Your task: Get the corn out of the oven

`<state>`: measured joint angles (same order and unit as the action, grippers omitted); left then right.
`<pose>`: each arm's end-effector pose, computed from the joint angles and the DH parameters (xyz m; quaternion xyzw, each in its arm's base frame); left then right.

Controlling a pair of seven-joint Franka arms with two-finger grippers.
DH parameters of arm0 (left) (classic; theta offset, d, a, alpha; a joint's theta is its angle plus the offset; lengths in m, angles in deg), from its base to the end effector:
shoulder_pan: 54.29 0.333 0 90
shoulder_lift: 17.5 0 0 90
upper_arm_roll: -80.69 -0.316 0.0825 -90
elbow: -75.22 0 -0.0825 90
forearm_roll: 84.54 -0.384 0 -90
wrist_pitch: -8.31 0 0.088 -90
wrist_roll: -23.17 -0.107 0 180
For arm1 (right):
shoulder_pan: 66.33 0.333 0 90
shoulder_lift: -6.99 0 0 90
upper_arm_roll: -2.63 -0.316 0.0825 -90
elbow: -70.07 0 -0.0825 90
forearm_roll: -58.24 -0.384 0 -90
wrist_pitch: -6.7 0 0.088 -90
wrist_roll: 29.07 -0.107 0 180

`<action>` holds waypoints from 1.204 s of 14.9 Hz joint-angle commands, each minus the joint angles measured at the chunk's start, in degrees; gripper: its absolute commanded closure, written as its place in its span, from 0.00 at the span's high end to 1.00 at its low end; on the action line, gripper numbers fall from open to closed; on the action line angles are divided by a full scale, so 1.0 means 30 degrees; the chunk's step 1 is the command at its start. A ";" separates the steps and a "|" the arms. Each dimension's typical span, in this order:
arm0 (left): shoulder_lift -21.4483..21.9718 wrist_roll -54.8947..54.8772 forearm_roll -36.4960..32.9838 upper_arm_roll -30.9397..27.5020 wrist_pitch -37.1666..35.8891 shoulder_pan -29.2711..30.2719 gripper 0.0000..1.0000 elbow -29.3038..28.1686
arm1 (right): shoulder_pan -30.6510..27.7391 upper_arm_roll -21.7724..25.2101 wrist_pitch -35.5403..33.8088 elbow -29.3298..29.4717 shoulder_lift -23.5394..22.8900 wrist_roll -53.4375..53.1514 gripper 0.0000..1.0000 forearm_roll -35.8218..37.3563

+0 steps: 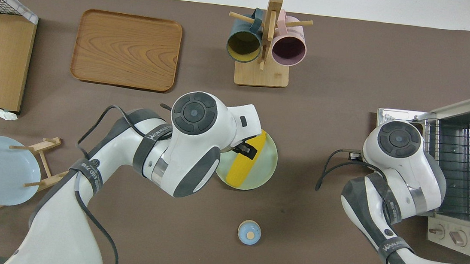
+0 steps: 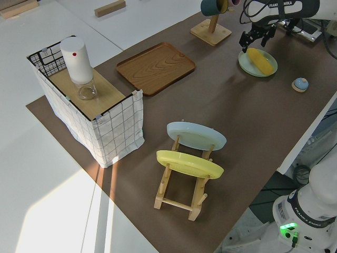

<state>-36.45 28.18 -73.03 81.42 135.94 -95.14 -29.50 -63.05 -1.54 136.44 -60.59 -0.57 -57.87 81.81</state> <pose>0.4761 -0.4300 0.3607 0.9624 -0.2560 -0.0015 0.0903 0.5106 0.0564 0.2867 0.9864 -0.0416 -0.0238 0.1575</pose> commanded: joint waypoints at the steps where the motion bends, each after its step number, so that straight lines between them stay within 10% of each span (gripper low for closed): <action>1: -0.0595 0.0176 0.1167 -0.0300 0.0288 -0.0534 1.00 0.0191 | -0.0684 -0.0195 -0.0672 -0.0101 0.0440 0.0314 0.00 0.1281; 18: -0.1535 0.0586 0.1757 -0.0446 0.1985 -0.1910 1.00 -0.0745 | -0.5429 -0.0136 -0.3928 0.2156 0.3779 1.1708 0.00 -0.1088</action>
<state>-41.33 29.59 -68.93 81.30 139.33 -99.28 -29.79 -76.67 -2.57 120.97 -53.80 14.91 -25.83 78.39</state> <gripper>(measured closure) 0.000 0.991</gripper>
